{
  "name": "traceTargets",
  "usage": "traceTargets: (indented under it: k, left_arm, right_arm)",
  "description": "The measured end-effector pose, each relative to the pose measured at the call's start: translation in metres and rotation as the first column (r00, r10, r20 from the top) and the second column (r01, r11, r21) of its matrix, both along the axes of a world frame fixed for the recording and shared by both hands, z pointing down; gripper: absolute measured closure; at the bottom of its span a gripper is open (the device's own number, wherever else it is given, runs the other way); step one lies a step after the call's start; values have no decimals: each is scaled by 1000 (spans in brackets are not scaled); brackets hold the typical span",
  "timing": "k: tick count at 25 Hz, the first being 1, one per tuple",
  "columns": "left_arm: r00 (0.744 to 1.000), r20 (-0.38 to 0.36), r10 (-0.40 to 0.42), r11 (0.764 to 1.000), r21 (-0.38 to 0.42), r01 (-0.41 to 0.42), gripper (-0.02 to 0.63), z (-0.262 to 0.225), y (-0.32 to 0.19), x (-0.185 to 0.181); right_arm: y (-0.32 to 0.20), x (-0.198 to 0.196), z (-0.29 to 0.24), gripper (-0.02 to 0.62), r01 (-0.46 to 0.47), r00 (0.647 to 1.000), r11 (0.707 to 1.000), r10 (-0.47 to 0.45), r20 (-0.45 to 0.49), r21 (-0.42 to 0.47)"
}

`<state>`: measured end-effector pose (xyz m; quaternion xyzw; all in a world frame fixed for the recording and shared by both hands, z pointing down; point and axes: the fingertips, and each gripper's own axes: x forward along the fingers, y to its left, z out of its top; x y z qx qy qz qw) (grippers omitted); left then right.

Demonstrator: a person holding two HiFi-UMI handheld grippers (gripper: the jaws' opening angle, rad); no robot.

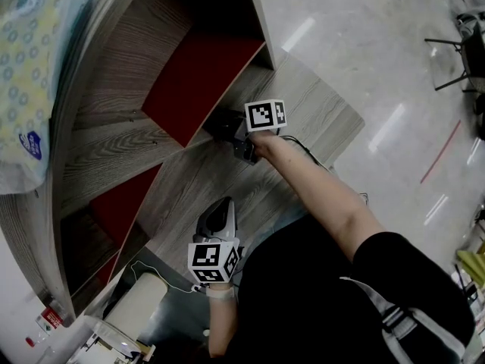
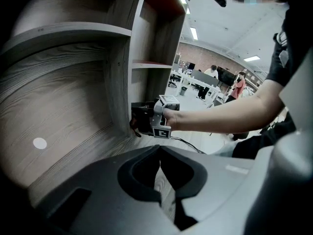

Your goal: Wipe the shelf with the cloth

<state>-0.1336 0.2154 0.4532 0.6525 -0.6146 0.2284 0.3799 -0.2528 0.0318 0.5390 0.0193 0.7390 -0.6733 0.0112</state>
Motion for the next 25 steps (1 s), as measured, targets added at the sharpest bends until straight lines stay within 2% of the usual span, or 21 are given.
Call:
traceTargets:
  k: [5, 12, 18, 25]
  left_arm:
    - [1000, 2, 8, 1000, -6, -8, 600, 1, -2, 5]
    - [1000, 1, 11, 1000, -11, -11, 600, 1, -3, 11]
    - [1000, 1, 13, 1000, -13, -13, 600, 3, -10, 21]
    - [1000, 2, 5, 1000, -27, -5, 600, 4, -18, 34]
  right_arm:
    - [4, 16, 14, 541, -5, 998, 999, 8, -66, 49]
    - [-32, 56, 28, 541, -208, 972, 975, 215, -99, 71]
    - [-82, 89, 28, 540, -407, 908, 912, 410, -88, 49]
    - [-142, 127, 38, 541, -596, 792, 801, 598, -125, 56]
